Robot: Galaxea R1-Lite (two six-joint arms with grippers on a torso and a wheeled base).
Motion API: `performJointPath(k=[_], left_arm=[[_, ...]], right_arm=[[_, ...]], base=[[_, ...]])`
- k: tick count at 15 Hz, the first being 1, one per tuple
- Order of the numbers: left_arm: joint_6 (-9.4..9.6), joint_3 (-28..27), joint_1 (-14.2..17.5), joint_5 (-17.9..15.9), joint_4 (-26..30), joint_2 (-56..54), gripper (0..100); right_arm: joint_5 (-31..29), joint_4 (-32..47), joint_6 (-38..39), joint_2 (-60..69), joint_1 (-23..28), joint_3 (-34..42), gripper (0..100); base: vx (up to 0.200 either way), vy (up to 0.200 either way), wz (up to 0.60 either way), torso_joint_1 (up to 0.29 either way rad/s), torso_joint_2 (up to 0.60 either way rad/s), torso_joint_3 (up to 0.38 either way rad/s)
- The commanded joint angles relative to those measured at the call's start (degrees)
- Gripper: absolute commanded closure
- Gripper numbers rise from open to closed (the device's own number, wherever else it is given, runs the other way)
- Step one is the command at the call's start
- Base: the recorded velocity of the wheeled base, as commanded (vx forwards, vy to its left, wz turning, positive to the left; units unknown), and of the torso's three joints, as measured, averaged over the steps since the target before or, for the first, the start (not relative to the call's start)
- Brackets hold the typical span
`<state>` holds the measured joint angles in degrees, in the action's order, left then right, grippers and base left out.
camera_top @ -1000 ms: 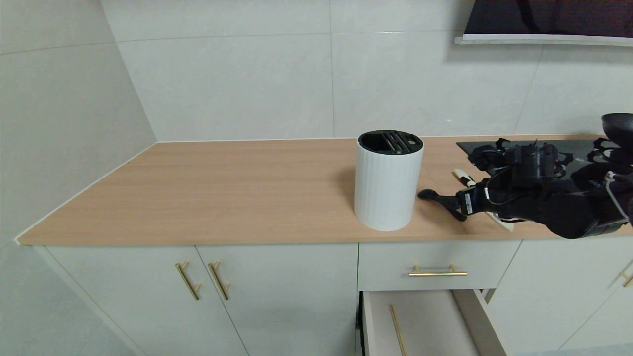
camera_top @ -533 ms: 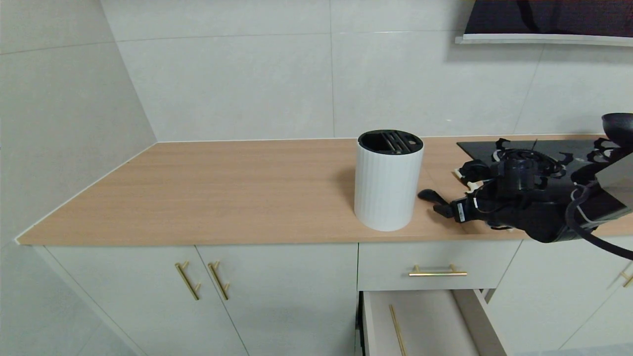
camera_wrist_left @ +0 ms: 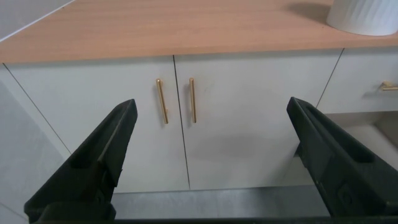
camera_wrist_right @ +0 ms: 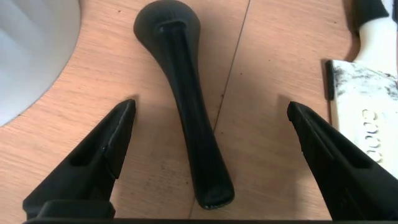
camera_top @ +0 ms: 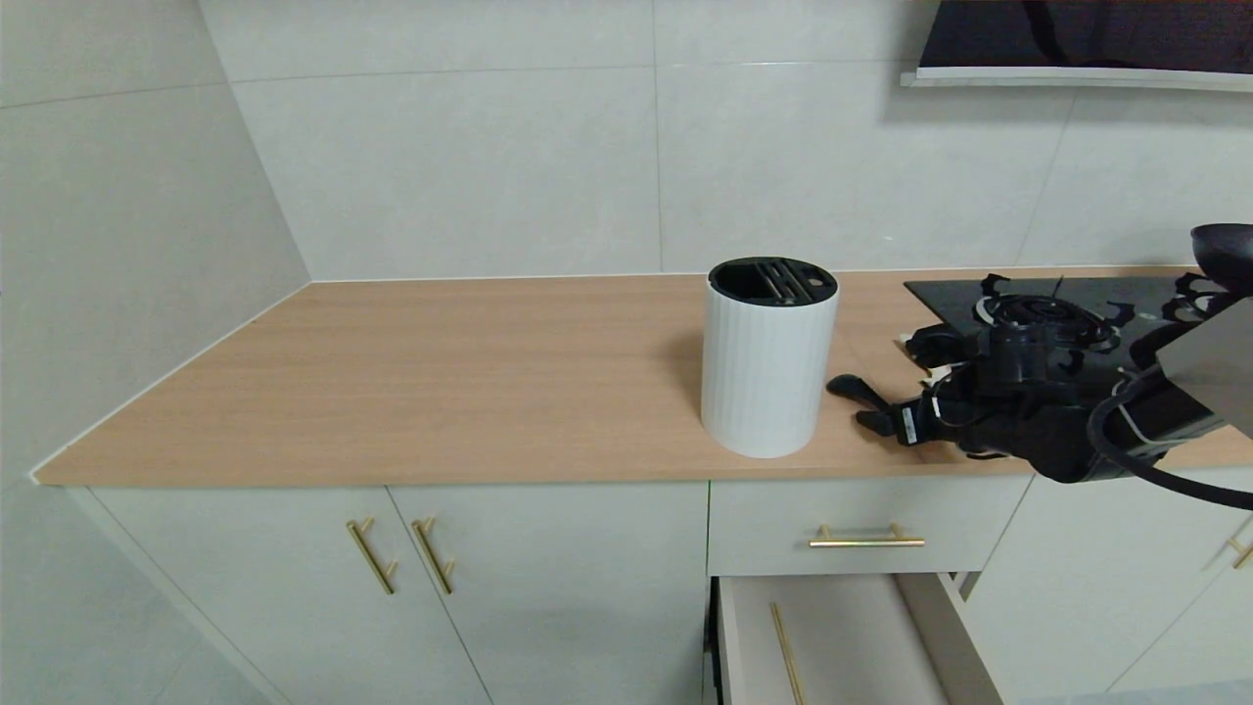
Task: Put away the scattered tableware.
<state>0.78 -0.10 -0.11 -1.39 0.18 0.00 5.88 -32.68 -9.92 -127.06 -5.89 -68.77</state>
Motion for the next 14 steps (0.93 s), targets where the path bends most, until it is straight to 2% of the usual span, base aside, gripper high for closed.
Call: performJointPath(k=[1, 2, 14], left_arm=[[0.01, 0.01, 0.02, -0.02, -0.01, 0.0, 0], [0.01, 0.01, 0.02, -0.02, -0.01, 0.0, 0], [0.01, 0.01, 0.02, -0.02, -0.01, 0.0, 0]], right_arm=[[0.01, -0.01, -0.01, 0.06, 0.0, -0.05, 0], [0.01, -0.01, -0.01, 0.06, 0.0, -0.05, 100], [-1.39, 0.43, -0.01, 2.43, -0.26, 0.74, 100]], base=[[0.0, 0.0, 0.0, 0.0, 0.0, 0.0], [0.0, 0.0, 0.0, 0.0, 0.0, 0.0], [0.0, 0.0, 0.0, 0.0, 0.0, 0.0]])
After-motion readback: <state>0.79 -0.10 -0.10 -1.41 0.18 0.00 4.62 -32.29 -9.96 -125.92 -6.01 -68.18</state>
